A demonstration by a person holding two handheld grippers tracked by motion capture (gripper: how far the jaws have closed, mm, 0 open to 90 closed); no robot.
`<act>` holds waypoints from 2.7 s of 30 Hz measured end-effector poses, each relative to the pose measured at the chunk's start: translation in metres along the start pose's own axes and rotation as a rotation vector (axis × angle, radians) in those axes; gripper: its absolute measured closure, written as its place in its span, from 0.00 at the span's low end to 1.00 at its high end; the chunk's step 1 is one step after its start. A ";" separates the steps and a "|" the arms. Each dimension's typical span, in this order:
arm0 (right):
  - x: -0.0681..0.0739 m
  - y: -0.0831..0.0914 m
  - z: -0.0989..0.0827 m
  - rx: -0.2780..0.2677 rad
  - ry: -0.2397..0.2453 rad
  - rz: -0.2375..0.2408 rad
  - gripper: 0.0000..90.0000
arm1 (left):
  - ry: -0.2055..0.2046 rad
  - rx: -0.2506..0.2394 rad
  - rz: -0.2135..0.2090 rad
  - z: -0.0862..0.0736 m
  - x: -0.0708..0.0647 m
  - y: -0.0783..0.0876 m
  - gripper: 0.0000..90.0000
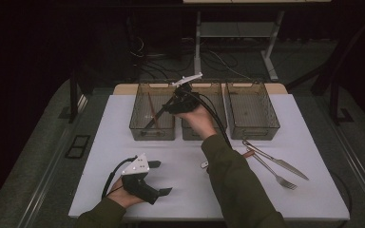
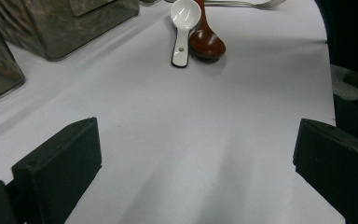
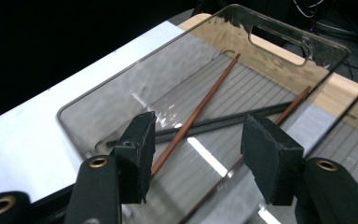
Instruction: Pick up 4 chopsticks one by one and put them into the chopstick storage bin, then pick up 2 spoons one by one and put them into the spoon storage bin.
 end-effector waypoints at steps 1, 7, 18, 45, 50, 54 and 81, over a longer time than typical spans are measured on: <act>-0.001 0.004 -0.002 -0.002 0.006 -0.002 0.47 | -0.002 0.003 0.002 0.000 0.000 0.000 0.01; -0.010 0.027 -0.014 -0.016 0.018 -0.001 0.43 | 0.004 0.010 0.006 -0.001 0.000 0.001 0.01; -0.031 0.070 -0.040 -0.035 -0.008 0.038 0.42 | 0.006 0.017 0.004 -0.002 0.000 0.001 0.01; -0.078 0.164 -0.127 -0.026 0.031 0.028 0.44 | 0.007 0.032 0.013 -0.004 0.002 0.000 0.01; -0.091 0.181 -0.140 -0.035 0.007 0.010 0.46 | 0.002 0.028 0.015 -0.003 0.001 0.001 0.01; -0.097 0.188 -0.149 -0.032 -0.007 0.005 0.47 | -0.004 0.029 0.014 -0.003 0.001 0.001 0.01; -0.094 0.166 -0.198 0.092 0.002 0.017 0.89 | -0.011 0.037 0.016 -0.003 -0.001 0.001 0.01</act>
Point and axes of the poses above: each handheld gripper's, and its own axes: y roughly backward along the jaws, z roughly out of its top, x roughly to its left, the point moved 8 cm from there along -y, roughly forward along the jaws, and after that the axes turned 15 degrees about -y, right-handed, at the moved point
